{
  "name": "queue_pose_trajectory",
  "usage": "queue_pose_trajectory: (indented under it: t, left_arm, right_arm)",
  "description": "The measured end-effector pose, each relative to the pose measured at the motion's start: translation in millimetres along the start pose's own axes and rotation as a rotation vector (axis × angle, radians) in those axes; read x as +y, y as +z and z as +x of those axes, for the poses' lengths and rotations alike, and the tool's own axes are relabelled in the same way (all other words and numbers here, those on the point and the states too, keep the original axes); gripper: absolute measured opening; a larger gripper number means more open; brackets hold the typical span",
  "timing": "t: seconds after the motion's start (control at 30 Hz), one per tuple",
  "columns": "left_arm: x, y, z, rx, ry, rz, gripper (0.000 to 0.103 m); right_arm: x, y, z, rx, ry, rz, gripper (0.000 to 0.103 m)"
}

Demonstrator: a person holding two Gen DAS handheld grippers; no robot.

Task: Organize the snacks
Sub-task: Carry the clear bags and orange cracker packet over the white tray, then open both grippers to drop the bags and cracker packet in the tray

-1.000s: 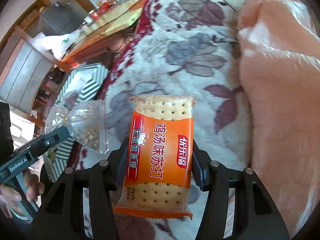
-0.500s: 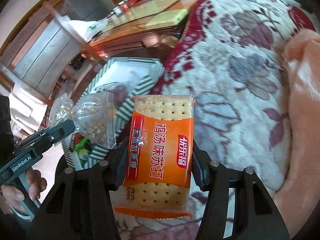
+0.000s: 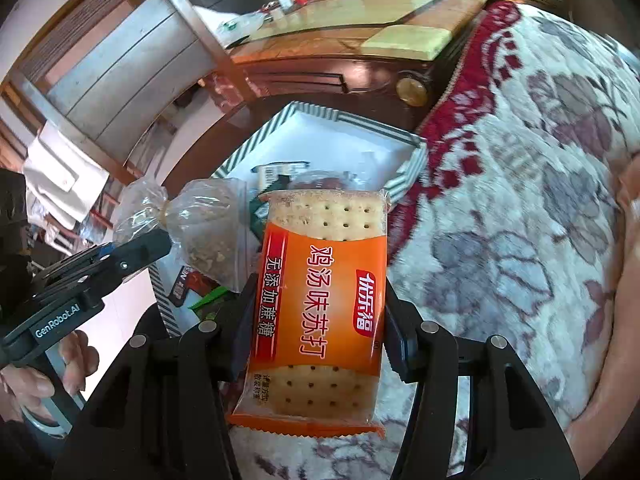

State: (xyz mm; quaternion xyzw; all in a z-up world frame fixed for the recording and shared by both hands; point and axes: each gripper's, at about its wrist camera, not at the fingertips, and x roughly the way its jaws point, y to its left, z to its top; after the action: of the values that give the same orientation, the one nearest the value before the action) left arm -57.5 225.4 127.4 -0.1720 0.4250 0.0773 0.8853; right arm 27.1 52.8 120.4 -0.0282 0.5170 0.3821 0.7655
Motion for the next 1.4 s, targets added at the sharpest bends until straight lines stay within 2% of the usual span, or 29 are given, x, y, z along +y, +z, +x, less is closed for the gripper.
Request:
queue_pose_trajectory:
  t: [0.37, 0.6, 0.87, 0.97, 1.03, 1.1, 1.23, 1.4]
  left_arm:
    - [40.3, -2.1, 26.1, 0.052, 0.041, -0.078, 0.022]
    - [44.8, -6.3, 42.0, 0.084, 0.08, -0.084, 0.022]
    - [46.7, -8.4, 46.5, 0.082, 0.137, -0.072, 0.024]
    - [46.5, -10.2, 47.5, 0.079, 0.176, -0.058, 0.037]
    - [46.9, -11.2, 45.5, 0.067, 0.179, -0.06, 0.056]
    - [46.3, -12.2, 41.0, 0.048, 0.18, -0.063, 0.067]
    - [39.4, -13.1, 32.4, 0.011, 0.216, -0.038, 0.074]
    - [30.5, -14.9, 16.6, -0.035, 0.223, -0.023, 0.08]
  right_arm:
    - [24.7, 26.8, 42.6, 0.07, -0.01, -0.054, 0.054]
    - [35.3, 46.7, 74.3, 0.106, -0.043, -0.08, 0.054]
    - [43.2, 57.6, 110.4, 0.141, -0.096, -0.092, 0.054]
    - [42.6, 56.3, 112.0, 0.135, -0.083, -0.081, 0.054]
    - [40.1, 55.7, 108.4, 0.124, -0.059, -0.056, 0.054]
    - [39.2, 55.0, 102.5, 0.107, -0.047, -0.047, 0.056]
    - [41.5, 51.4, 87.9, 0.072, -0.045, -0.055, 0.056]
    - [40.1, 39.9, 63.6, 0.022, -0.061, -0.051, 0.056]
